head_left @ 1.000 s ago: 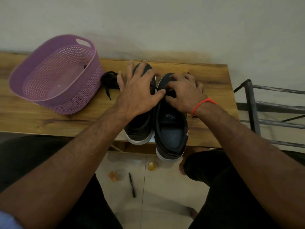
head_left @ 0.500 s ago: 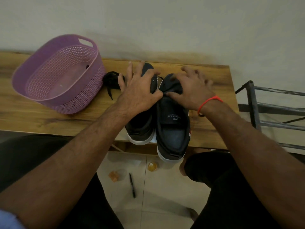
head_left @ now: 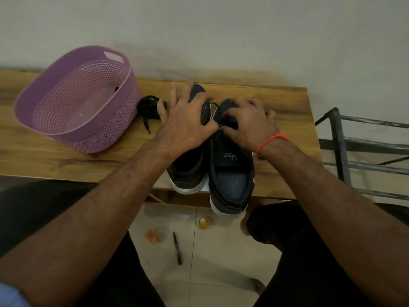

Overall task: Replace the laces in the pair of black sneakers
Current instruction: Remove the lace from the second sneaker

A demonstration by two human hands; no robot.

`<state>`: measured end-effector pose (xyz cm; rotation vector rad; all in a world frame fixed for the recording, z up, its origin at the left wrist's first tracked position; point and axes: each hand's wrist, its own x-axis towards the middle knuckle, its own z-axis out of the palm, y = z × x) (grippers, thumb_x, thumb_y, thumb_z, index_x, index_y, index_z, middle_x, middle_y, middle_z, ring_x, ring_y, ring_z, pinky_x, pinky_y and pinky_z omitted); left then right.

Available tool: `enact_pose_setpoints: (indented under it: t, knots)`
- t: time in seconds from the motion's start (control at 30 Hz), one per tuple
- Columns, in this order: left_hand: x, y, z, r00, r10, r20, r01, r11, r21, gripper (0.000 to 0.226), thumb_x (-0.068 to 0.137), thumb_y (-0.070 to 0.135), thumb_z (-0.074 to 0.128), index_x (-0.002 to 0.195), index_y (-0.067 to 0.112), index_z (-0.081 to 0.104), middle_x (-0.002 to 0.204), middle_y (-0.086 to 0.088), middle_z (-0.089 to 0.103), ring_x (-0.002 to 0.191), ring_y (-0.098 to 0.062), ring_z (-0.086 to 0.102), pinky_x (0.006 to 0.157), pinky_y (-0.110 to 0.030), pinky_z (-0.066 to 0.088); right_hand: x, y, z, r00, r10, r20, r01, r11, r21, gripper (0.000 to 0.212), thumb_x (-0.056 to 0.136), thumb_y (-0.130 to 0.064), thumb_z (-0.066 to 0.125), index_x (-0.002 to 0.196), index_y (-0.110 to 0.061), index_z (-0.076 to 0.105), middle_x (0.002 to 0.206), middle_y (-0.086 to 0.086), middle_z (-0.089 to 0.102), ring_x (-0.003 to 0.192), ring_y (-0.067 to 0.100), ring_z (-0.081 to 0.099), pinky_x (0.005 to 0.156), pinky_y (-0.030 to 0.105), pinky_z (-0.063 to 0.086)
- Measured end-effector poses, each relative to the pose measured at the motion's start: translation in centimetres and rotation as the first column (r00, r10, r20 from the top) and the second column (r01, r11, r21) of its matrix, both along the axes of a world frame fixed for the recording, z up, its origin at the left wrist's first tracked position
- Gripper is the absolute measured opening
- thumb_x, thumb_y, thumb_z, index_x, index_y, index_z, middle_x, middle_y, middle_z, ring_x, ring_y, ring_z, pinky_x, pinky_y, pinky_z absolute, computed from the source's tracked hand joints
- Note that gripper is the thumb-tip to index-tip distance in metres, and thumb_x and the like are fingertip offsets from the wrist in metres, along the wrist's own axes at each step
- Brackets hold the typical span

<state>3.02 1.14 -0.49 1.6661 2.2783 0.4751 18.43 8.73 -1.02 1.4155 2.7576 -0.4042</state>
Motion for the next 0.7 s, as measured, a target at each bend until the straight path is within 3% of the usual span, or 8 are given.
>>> enact_pose_setpoints:
  t: [0.07, 0.13, 0.2, 0.27, 0.33, 0.43, 0.53, 0.7]
  knots:
    - [0.0, 0.0, 0.0, 1.0, 0.001, -0.001, -0.001, 1.0, 0.001, 0.062, 0.086, 0.042, 0.065, 0.144, 0.041, 0.044, 0.169, -0.003, 0.01, 0.155, -0.032, -0.006, 0.121, -0.063, 0.0, -0.2, 0.0, -0.1, 1.0, -0.004, -0.023, 0.005, 0.999, 0.051, 0.023, 0.092, -0.042, 0.061, 0.109, -0.03, 0.068, 0.148, -0.007, 0.043, 0.139, 0.03, 0.028, 0.106, 0.055, 0.027]
    - [-0.1, 0.0, 0.1, 1.0, 0.004, -0.006, -0.004, 1.0, -0.003, 0.061, 0.086, 0.042, 0.065, 0.144, 0.041, 0.044, 0.169, -0.003, 0.01, 0.155, -0.032, -0.005, 0.121, -0.063, 0.0, 0.2, 0.6, 0.2, 0.986, -0.082, -0.148, 0.098, 0.989, 0.107, 0.011, 0.087, -0.037, 0.061, 0.093, -0.029, 0.067, 0.129, -0.005, 0.057, 0.126, 0.028, 0.044, 0.099, 0.05, 0.037]
    - [-0.1, 0.0, 0.2, 1.0, 0.005, -0.009, -0.005, 1.0, -0.005, 0.062, 0.086, 0.042, 0.066, 0.144, 0.04, 0.044, 0.169, -0.004, 0.01, 0.155, -0.033, -0.005, 0.121, -0.063, 0.0, 1.1, 1.7, 1.4, 0.883, -0.25, -0.398, 0.296, 0.954, 0.056, 0.006, 0.084, -0.033, 0.059, 0.082, -0.027, 0.06, 0.109, -0.002, 0.062, 0.109, 0.026, 0.055, 0.091, 0.046, 0.047]
    - [-0.1, 0.0, 0.2, 1.0, 0.0, -0.009, 0.0, 1.0, 0.0, 0.062, 0.086, 0.042, 0.066, 0.144, 0.039, 0.044, 0.169, -0.004, 0.01, 0.155, -0.033, -0.005, 0.12, -0.063, 0.0, 2.1, 3.0, 2.1, 0.786, -0.349, -0.511, 0.404, 0.915, -0.003, 0.005, 0.087, -0.031, 0.058, 0.088, -0.027, 0.059, 0.117, 0.001, 0.061, 0.114, 0.025, 0.055, 0.096, 0.044, 0.047]
    - [0.0, 0.0, 0.1, 1.0, -0.003, -0.01, 0.003, 1.0, -0.001, 0.062, 0.087, 0.043, 0.065, 0.144, 0.04, 0.044, 0.169, -0.004, 0.01, 0.155, -0.033, -0.005, 0.12, -0.064, 0.0, 2.5, 3.5, 2.0, 0.861, -0.288, -0.42, 0.345, 0.936, 0.065, 0.02, 0.088, -0.036, 0.059, 0.107, -0.029, 0.062, 0.139, 0.002, 0.051, 0.131, 0.029, 0.044, 0.104, 0.047, 0.041]
    - [0.1, 0.1, 0.0, 1.0, -0.004, -0.015, 0.004, 1.0, -0.005, 0.062, 0.087, 0.044, 0.064, 0.145, 0.041, 0.043, 0.169, -0.003, 0.009, 0.155, -0.032, -0.005, 0.119, -0.063, 0.0, 1.3, 2.0, 1.0, 0.988, -0.086, -0.131, 0.092, 0.995, 0.037, 0.049, 0.086, -0.049, 0.065, 0.131, -0.036, 0.054, 0.16, 0.001, 0.025, 0.146, 0.035, 0.019, 0.112, 0.058, 0.025]
    - [0.0, 0.1, 0.0, 1.0, -0.007, -0.017, 0.007, 1.0, -0.006, 0.062, 0.087, 0.045, 0.064, 0.145, 0.04, 0.043, 0.169, -0.003, 0.009, 0.156, -0.032, -0.006, 0.119, -0.064, 0.0, 0.1, 0.4, -0.2, 0.999, 0.043, -0.017, -0.043, 0.999, 0.033, 0.034, 0.089, -0.047, 0.064, 0.119, -0.031, 0.062, 0.161, -0.002, 0.021, 0.148, 0.036, 0.01, 0.112, 0.061, 0.018]
    - [-0.1, 0.0, 0.1, 1.0, -0.002, -0.018, 0.002, 1.0, -0.006, 0.062, 0.087, 0.044, 0.065, 0.145, 0.041, 0.043, 0.169, -0.003, 0.01, 0.155, -0.032, -0.005, 0.12, -0.063, 0.0, 0.4, 1.0, 0.0, 0.998, -0.04, -0.056, 0.045, 0.995, 0.09, 0.014, 0.089, -0.038, 0.06, 0.096, -0.027, 0.065, 0.141, -0.004, 0.05, 0.135, 0.032, 0.034, 0.104, 0.054, 0.032]
